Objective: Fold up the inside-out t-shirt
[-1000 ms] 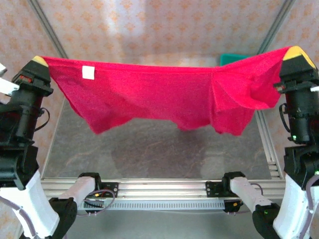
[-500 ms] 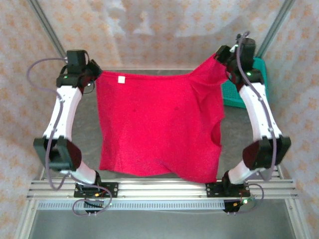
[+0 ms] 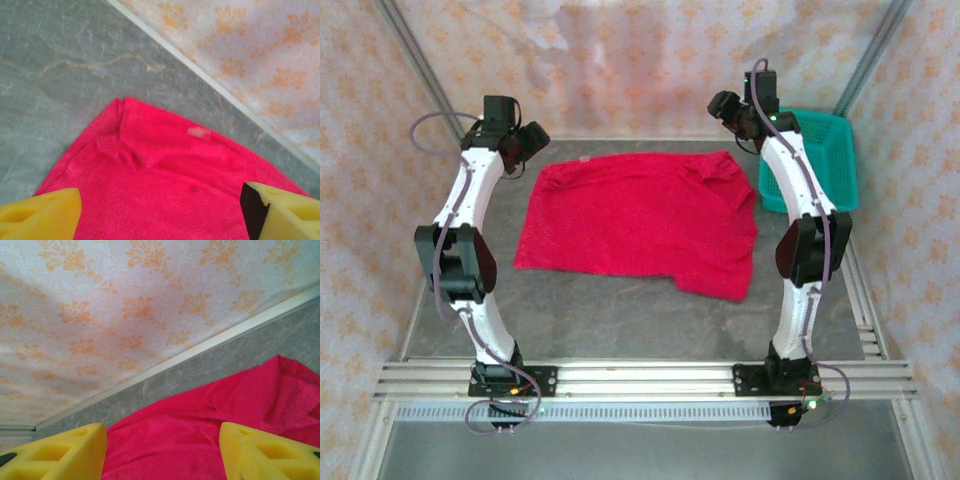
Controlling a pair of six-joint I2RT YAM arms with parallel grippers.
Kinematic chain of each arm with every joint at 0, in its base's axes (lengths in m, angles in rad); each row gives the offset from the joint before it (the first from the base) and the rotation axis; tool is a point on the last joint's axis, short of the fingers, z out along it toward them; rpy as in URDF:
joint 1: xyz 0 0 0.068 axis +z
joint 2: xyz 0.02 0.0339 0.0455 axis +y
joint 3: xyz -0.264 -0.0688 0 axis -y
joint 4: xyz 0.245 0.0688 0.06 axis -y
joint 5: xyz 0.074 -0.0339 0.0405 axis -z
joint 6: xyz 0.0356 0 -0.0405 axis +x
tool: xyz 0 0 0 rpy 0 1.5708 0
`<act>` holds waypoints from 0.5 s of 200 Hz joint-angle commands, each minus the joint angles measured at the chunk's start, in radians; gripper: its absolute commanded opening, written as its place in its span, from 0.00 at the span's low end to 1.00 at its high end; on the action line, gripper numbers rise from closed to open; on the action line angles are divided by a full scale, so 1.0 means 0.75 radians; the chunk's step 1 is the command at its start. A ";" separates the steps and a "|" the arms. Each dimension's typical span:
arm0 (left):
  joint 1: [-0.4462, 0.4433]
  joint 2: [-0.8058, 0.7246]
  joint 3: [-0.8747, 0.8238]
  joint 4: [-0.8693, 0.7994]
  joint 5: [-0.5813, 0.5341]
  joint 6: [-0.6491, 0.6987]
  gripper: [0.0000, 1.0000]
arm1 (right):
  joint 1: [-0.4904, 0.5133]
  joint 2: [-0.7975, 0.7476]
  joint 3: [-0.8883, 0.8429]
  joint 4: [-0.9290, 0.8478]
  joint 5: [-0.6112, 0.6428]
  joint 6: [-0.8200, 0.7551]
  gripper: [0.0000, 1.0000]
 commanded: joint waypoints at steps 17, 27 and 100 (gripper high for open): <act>-0.152 -0.373 -0.491 0.133 0.070 -0.005 0.82 | 0.053 -0.197 -0.262 -0.060 0.032 0.020 0.62; -0.190 -0.422 -0.632 0.197 0.124 -0.032 0.81 | 0.082 -0.264 -0.411 -0.006 0.015 0.026 0.62; -0.199 -0.383 -1.073 0.300 0.222 -0.063 0.71 | 0.193 -0.625 -1.284 0.139 0.015 0.013 0.62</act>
